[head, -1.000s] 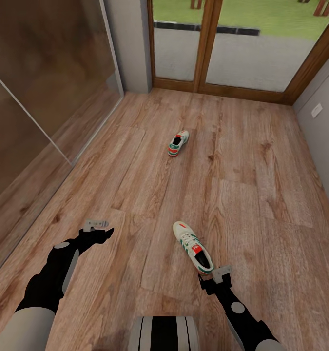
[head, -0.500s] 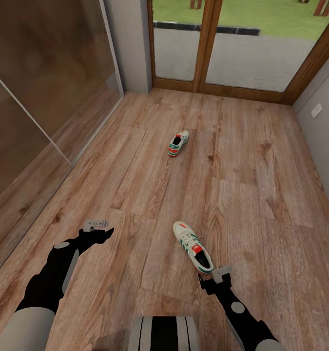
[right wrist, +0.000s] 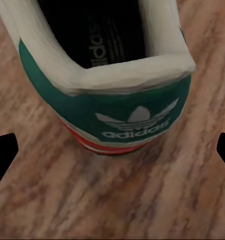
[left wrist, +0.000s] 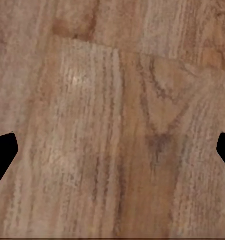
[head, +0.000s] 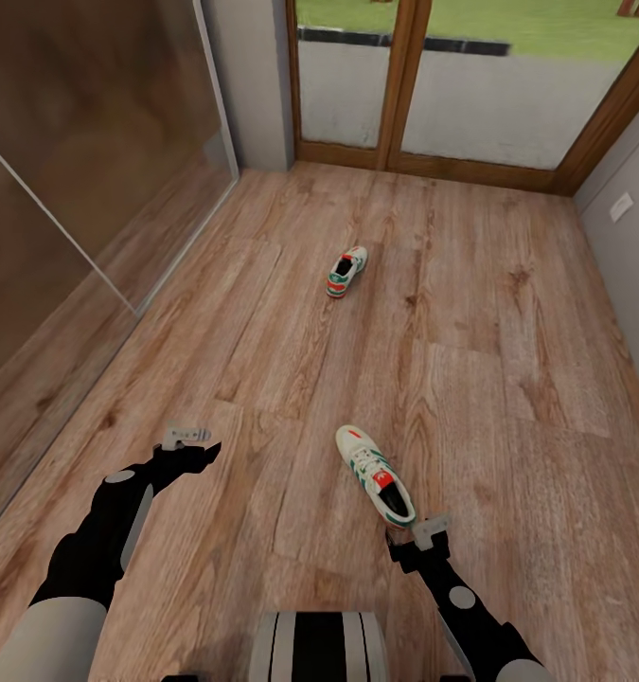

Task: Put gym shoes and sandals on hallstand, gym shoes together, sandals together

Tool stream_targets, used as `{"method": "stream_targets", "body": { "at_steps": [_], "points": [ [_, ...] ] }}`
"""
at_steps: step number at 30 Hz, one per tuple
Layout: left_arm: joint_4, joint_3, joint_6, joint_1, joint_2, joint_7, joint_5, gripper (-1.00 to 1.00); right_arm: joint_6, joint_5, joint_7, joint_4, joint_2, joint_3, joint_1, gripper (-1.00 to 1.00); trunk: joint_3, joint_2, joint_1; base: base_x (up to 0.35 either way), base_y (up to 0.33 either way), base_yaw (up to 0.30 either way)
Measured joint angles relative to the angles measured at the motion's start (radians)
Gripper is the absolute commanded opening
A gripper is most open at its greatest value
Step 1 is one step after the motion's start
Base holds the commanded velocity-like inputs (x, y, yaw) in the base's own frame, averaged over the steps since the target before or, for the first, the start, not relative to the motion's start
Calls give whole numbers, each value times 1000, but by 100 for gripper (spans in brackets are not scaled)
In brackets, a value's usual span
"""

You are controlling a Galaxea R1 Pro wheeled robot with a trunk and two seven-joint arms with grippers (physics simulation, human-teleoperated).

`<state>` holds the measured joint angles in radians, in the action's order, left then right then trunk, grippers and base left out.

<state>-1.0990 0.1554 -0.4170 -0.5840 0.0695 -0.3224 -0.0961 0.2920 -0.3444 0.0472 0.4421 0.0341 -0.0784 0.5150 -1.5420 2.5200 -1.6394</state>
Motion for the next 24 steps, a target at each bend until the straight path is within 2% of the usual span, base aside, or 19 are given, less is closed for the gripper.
{"method": "stream_targets", "body": {
  "at_steps": [2,7,24],
  "points": [
    [0,0,0,0,0,0,0,100,0,0,0,0,0,0,0,100,-10,0,-1,0,0,0],
    [-1,0,0,0,0,0,0,100,0,0,0,0,0,-1,0,100,-15,1,-1,0,0,0],
    [1,0,2,0,-1,-2,0,100,0,0,0,0,0,1,0,100,-17,1,-1,44,17,0]
  ]
}}
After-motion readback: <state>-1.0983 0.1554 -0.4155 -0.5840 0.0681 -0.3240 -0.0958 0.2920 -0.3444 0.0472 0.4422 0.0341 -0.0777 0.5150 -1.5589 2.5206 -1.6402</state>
